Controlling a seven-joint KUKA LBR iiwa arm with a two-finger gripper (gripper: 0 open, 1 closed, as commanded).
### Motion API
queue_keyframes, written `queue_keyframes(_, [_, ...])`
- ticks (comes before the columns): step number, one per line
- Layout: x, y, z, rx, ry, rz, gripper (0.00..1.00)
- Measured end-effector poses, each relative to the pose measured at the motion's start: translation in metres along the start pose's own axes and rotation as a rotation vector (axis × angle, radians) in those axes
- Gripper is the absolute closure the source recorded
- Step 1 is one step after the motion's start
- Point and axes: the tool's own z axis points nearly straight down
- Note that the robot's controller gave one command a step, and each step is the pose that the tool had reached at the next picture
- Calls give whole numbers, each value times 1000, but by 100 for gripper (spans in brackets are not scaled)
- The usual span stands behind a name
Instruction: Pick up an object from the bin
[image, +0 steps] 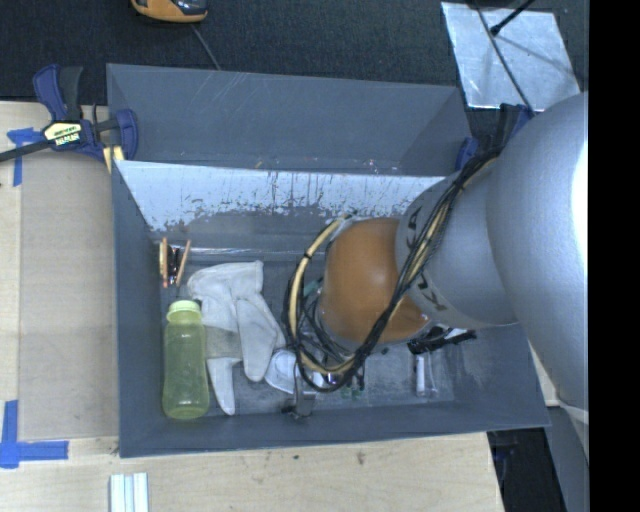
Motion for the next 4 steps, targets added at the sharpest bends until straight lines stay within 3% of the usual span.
queue_keyframes(1, [-1,9,-3,0,-8,-64,100])
queue_keyframes(4, [0,9,-9,0,-4,-64,100])
